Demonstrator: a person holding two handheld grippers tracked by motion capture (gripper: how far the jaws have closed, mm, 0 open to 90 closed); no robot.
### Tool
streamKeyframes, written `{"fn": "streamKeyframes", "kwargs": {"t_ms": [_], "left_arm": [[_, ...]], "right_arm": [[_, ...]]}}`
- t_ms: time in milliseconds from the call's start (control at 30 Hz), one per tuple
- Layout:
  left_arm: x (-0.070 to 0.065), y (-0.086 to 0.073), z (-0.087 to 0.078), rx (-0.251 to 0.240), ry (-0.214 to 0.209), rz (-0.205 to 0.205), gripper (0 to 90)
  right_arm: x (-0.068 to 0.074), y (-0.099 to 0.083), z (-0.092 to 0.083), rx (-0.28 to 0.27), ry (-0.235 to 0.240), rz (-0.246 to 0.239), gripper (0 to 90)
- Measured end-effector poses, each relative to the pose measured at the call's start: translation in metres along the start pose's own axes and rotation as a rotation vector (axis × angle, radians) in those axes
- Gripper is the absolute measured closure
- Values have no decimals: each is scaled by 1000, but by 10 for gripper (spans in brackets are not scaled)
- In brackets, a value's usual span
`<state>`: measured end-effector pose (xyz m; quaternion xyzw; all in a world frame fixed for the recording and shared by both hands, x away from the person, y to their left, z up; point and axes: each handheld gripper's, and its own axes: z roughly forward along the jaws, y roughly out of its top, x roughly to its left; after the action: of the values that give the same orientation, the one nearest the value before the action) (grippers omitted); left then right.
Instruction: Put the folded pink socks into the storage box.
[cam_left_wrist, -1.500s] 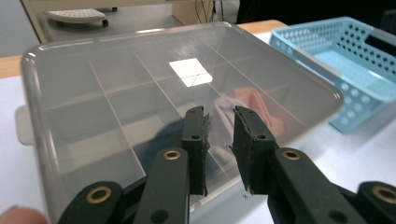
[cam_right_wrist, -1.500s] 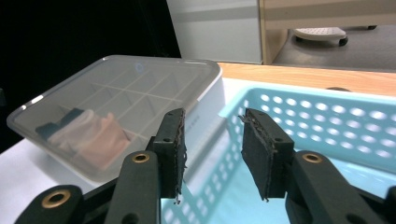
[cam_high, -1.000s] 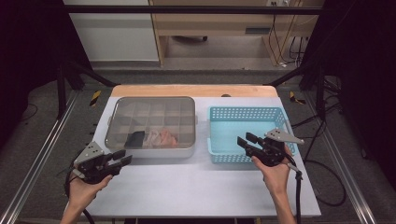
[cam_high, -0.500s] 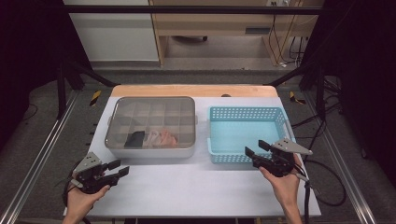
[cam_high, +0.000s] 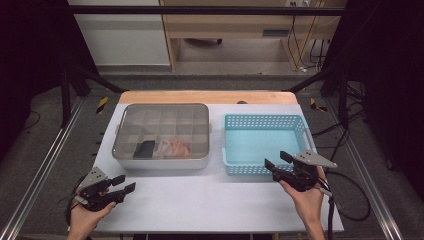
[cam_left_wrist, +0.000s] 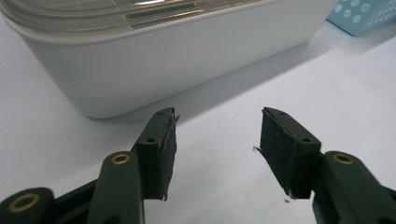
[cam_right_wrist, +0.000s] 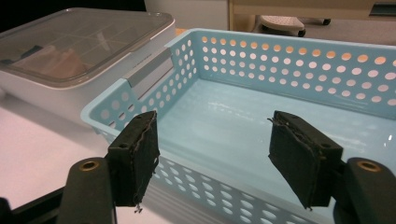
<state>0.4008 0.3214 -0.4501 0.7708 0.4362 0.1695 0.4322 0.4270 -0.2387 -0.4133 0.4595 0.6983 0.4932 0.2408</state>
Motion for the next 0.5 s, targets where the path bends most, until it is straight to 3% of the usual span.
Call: {"fn": "streamKeyframes", "kwargs": {"t_ms": [167, 367, 500], "left_arm": [[3, 0, -4, -30, 5, -3, 445], [9, -4, -8, -13, 50, 0, 447], [15, -9, -12, -4, 77, -2, 420]], "right_arm": [[3, 1, 3, 7, 3, -13, 330], [7, 4, -4, -19, -1, -20, 306], [4, 1, -7, -9, -15, -21, 302]]}}
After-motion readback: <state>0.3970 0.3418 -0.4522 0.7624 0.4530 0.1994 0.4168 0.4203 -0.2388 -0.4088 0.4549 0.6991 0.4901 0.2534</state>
